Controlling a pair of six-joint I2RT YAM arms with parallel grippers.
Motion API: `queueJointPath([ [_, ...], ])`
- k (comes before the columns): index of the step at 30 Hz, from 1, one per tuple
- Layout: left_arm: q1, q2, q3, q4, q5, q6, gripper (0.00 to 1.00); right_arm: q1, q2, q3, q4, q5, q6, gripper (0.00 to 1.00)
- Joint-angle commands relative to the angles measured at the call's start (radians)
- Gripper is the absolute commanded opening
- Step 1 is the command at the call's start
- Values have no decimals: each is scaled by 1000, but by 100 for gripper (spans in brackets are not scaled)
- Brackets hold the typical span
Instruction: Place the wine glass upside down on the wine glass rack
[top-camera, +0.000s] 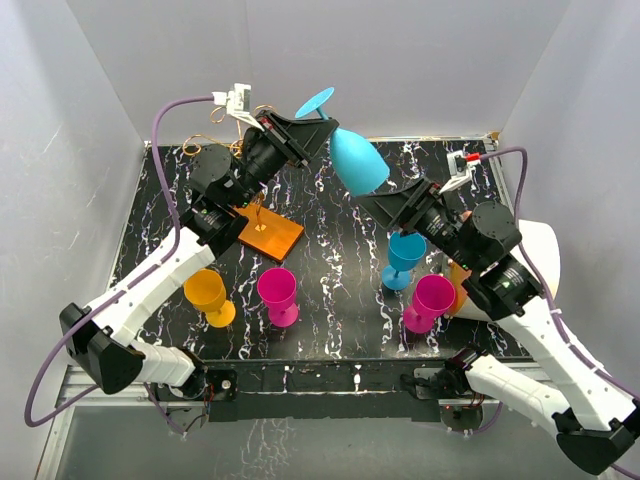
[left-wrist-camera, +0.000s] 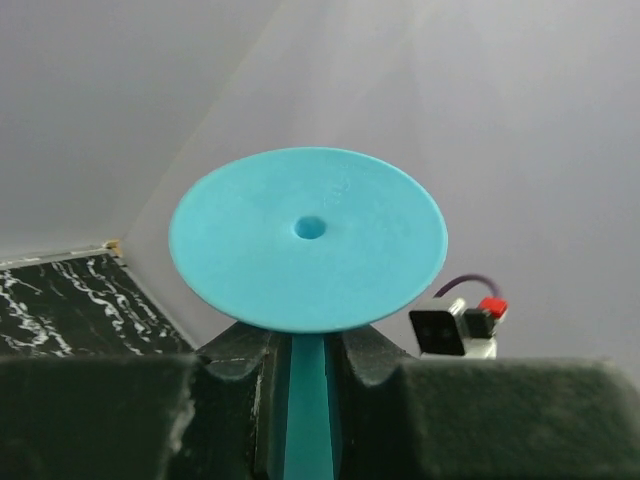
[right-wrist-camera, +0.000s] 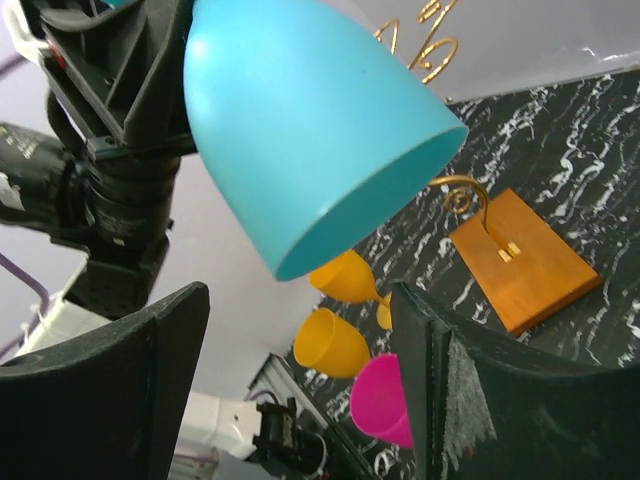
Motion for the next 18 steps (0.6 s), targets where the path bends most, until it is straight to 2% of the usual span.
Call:
queueJointPath([
  [1,4,-47,58,-50,143,248,0,3,-54,115,-208,-45,-103,73],
  [5,4,-46,62,-32,261,310,0,2,-94,187,-285,25,-101,75],
  [10,4,-36,50,27,372,404,0,3,-121,249,-281,88,-68,76],
  [18,4,-17,-10,72,507,643,0,3,-79,270,-195,187,175,74],
])
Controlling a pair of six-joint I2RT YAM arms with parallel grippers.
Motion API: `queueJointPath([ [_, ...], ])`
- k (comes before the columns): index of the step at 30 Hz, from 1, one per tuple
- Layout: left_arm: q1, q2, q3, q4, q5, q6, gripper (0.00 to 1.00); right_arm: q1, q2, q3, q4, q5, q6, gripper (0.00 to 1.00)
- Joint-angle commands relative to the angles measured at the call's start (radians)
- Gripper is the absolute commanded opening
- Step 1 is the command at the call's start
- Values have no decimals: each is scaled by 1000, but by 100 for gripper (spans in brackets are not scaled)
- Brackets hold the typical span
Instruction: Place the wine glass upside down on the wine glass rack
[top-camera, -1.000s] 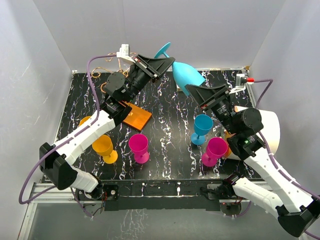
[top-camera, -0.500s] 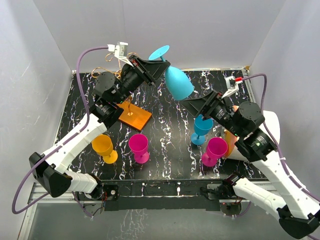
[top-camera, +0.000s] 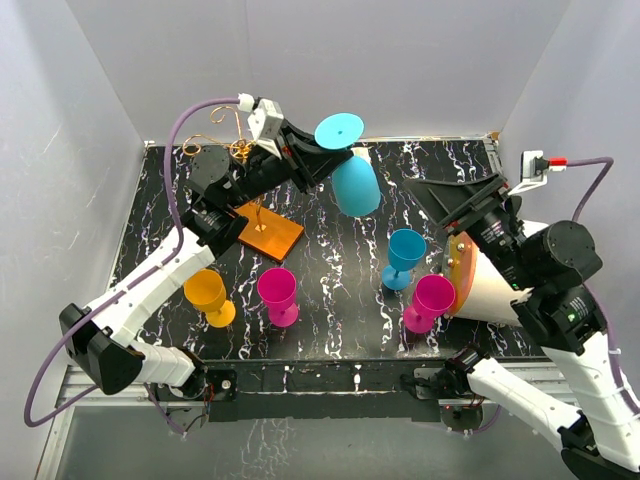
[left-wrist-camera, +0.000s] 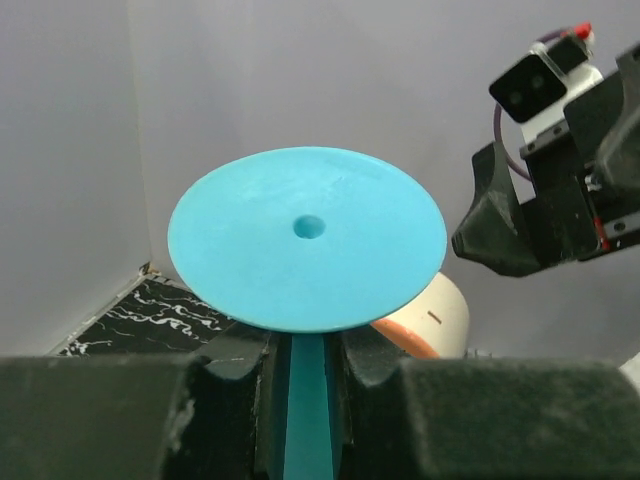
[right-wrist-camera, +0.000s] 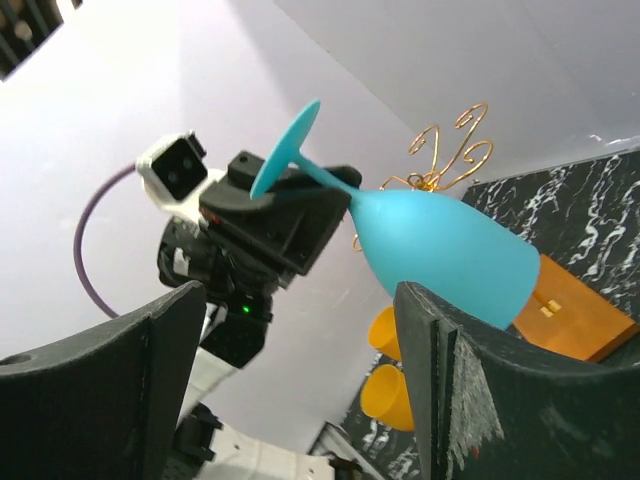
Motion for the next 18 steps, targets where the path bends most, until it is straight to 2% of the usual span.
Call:
queueJointPath([
  [1,3,0,-18,70,128,207,0,3,48,14,91,57,168,73],
  [4,2,18,-23,62,147,284,0,3,98,40,124,35,180,68],
  [8,2,19,-69,114,162,324,0,3,192,88,81,6,218,64],
  [12,1,16,-82,87,160,370,0,3,244,101,123,-6,263,60],
  [18,1,10,-109,103,169,378,0,3,243,81,65,82,279,40],
])
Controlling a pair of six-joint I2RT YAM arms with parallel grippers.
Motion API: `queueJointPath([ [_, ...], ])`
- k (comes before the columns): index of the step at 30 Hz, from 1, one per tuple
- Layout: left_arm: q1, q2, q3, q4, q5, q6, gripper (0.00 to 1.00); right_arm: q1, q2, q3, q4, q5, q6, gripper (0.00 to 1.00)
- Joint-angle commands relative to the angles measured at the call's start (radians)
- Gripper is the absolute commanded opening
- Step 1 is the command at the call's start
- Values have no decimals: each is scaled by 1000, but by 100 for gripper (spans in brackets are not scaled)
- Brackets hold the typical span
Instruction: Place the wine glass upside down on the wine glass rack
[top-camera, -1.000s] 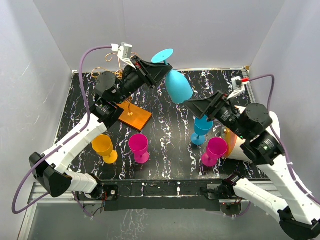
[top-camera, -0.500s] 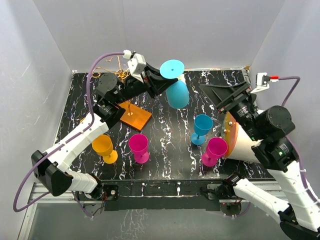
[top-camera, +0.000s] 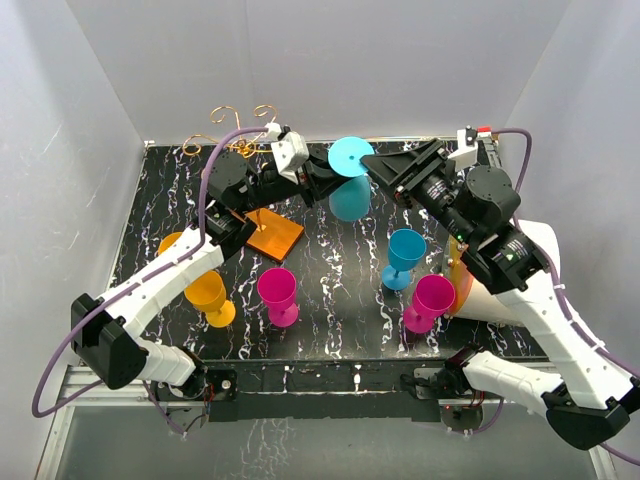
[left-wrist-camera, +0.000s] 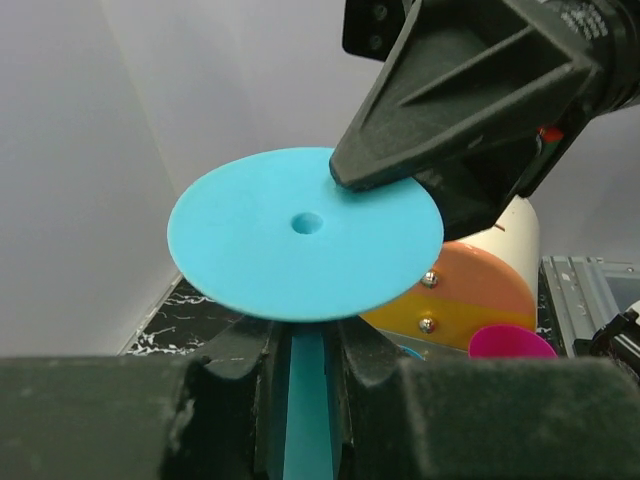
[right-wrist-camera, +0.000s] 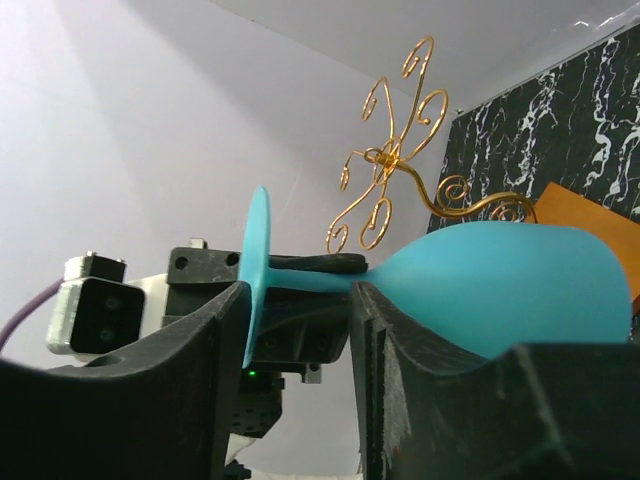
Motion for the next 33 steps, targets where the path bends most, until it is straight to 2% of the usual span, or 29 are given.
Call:
queueJointPath([
  [1,1,-22,-16,73,37,38,0,3,-45,12,56,54,35,37],
  [10,1,-41,-44,73,55,41,0,3,-4,9,51,-38,80,16],
  [14,1,-55,-55,68,54,32,0,3,-9,-17,59,-46,102,0],
  [19,1,-75,-65,51,47,17,0,2,-23,-41,55,-35,110,0],
  [20,1,-79,-68,49,45,9,4,3,-24,-42,55,-34,110,0],
  [21,1,-82,-69,47,36,-6,14,2,-25,-43,55,-32,110,0],
  [23,1,-88,-73,39,5,-49,45,3,-30,-43,54,-17,106,0],
  [24,1,-91,-70,22,-29,-76,55,3,-32,-42,50,-6,104,0],
  [25,1,-95,-61,-11,-51,-106,62,2,-36,-42,47,7,100,0],
  [27,1,-102,-39,-101,-97,-148,68,2,-45,-45,42,41,93,0],
  [29,1,-114,-23,-187,-130,-230,69,3,-61,-60,42,84,90,0],
  [33,2,-145,-31,-222,-104,-464,69,3,-99,-107,78,162,74,0],
])
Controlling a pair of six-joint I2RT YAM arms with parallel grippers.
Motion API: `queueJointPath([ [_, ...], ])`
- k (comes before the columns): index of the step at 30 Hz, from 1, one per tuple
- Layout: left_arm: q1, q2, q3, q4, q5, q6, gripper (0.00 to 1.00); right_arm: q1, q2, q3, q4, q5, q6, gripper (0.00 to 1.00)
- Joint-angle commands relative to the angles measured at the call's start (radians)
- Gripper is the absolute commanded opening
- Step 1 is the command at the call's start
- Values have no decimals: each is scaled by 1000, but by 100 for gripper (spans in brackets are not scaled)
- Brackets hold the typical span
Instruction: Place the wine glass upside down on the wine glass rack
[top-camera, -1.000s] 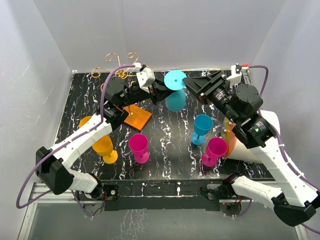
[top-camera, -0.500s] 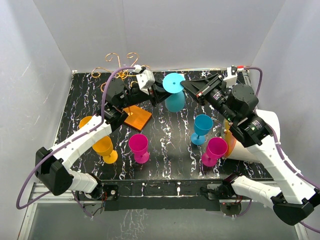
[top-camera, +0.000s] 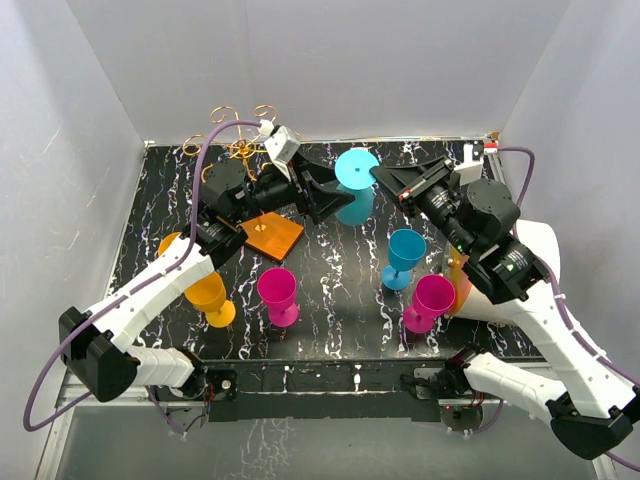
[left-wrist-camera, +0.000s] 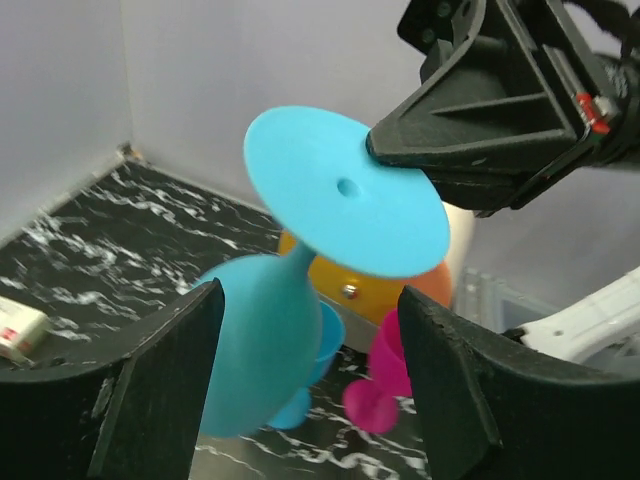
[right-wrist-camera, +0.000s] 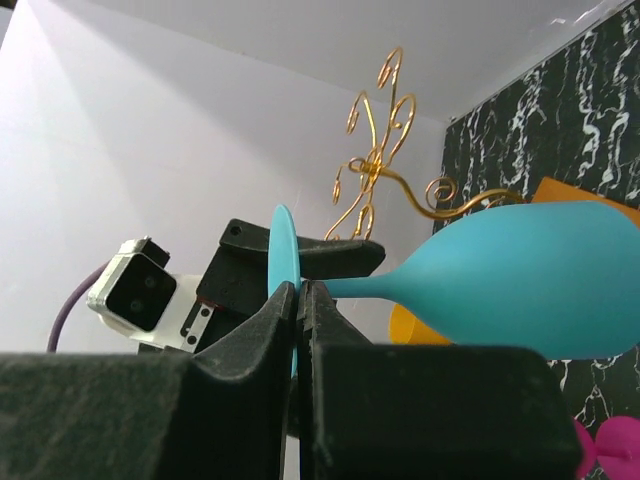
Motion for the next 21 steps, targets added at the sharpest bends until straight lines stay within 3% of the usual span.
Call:
queueJointPath([
  [1,-3,-79,23,-64,-14,-305,69,2,-52,-37,86,106,-27,0],
  [6,-1,-109,40,-132,-114,-630,72,3,-54,-46,113,90,-66,0],
  [12,1,-45,116,-175,-127,-835,67,3,-57,-60,112,31,-79,0],
  [21,11,-13,143,-221,-130,-907,26,3,-46,-65,109,-51,-82,0],
])
